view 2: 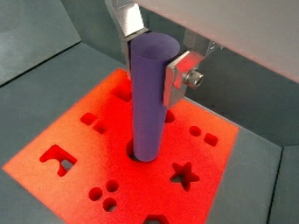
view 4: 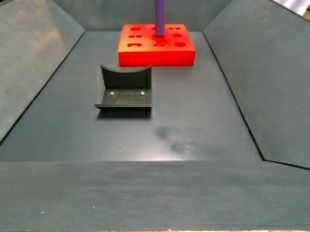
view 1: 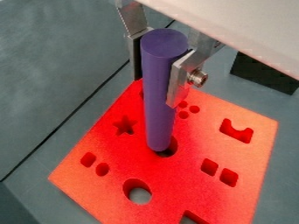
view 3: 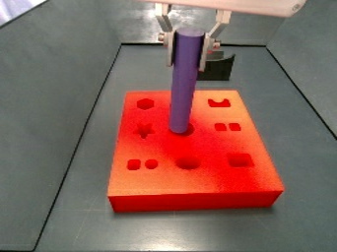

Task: Pick up the round object. Move up. Place the round object on the fixture. Regrasp the round object. Move to above the board. Insert the round object.
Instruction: Insert the round object.

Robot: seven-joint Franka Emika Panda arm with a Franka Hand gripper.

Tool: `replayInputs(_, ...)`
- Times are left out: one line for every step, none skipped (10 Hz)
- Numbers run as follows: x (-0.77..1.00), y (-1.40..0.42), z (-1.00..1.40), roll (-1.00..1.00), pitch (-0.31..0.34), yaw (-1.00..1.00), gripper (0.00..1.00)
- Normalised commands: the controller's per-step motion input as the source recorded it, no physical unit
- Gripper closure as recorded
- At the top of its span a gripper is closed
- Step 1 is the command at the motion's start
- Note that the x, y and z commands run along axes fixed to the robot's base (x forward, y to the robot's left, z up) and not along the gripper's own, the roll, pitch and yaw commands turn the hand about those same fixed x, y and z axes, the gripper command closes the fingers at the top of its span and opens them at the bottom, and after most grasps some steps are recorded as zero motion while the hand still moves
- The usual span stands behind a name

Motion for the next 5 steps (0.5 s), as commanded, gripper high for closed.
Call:
replayInputs(0.07,0.0,-0.15,-0.06,-0.097,0.0,1.0)
replayInputs(0.07,0.0,-0.12,-0.08,-0.094,0.0,1.0)
replayInputs(0.18,0.0,-0.11,-0.1,-0.084,0.0,1.0)
replayInputs(0.17,0.02,-0.2,-0.12,-0.094,0.0,1.0)
replayInputs(0.15,0.02,-0.31,-0.09,-0.099,0.0,1.0)
